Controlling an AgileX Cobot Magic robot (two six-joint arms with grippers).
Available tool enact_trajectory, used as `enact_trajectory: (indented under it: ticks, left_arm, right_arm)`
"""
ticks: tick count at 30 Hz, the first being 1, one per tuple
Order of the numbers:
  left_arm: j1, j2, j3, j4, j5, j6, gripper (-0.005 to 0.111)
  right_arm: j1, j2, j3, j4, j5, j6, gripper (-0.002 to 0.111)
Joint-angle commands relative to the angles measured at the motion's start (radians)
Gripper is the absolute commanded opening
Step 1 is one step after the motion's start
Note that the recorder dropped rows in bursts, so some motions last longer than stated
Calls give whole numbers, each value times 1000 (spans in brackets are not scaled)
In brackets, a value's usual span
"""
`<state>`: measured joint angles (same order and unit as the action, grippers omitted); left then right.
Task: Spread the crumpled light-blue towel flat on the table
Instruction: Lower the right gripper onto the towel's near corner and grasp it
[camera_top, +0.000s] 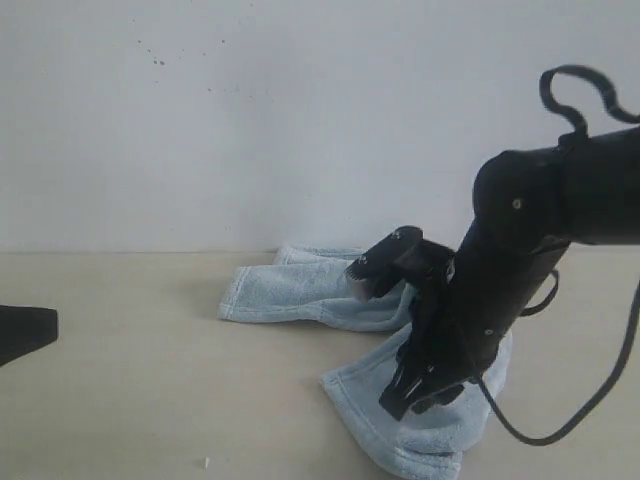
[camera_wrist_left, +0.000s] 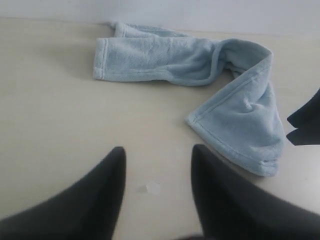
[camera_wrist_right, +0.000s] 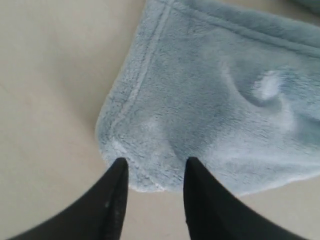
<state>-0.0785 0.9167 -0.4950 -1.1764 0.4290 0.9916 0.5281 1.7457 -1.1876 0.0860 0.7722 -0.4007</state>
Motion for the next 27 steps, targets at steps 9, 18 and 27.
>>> enact_trajectory:
  ticks: [9, 18, 27]
  left_arm:
    - [-4, 160, -6, -124, -71, 83, 59]
    - [-4, 168, -6, -152, -83, 125, 59]
    - [-4, 168, -6, -152, -87, 124, 59]
  right_arm:
    - [25, 114, -11, 89, -225, -108, 62]
    - [62, 233, -64, 98, -335, -83, 62]
    - [62, 339, -196, 127, -296, 2, 62]
